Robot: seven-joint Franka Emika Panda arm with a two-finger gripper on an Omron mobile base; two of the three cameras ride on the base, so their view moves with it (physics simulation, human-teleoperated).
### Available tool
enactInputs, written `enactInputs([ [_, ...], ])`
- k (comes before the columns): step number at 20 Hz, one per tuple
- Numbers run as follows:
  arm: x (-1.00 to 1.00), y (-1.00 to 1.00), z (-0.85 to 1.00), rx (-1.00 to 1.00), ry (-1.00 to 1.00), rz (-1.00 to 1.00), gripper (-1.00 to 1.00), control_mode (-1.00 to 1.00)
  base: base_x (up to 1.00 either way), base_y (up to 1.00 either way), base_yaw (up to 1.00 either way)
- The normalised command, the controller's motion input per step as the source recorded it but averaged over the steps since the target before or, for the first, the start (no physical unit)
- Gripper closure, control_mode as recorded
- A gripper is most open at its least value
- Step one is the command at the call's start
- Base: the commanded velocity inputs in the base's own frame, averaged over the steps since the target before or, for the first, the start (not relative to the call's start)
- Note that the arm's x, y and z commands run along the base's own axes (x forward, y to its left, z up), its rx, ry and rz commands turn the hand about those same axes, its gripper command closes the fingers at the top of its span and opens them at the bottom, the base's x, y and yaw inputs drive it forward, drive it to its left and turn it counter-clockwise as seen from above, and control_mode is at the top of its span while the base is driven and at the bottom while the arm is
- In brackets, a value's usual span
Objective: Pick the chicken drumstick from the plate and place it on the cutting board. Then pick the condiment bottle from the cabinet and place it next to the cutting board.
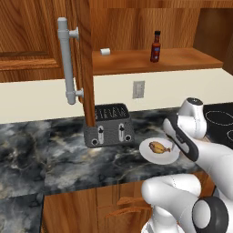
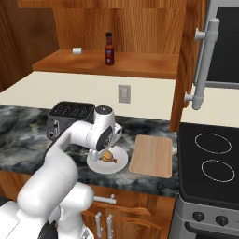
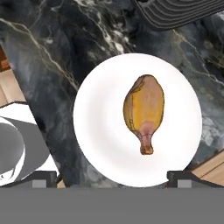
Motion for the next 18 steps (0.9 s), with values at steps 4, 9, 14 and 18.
enactInputs([
  [4, 0.15, 0.0, -0.23, 0.03, 0.0, 0.0, -1.0, -1.0, 0.0, 0.0, 0.0],
  [9, 0.2, 0.0, -0.15, 0.03, 0.0, 0.0, -1.0, -1.0, 0.0, 0.0, 0.0],
  [14, 0.3, 0.0, -0.11, 0.0, 0.0, 0.0, -1.0, -1.0, 0.0, 0.0, 0.0],
  [18, 0.32, -0.03, -0.08, 0.0, 0.0, 0.0, -1.0, -1.0, 0.0, 0.0, 0.0],
])
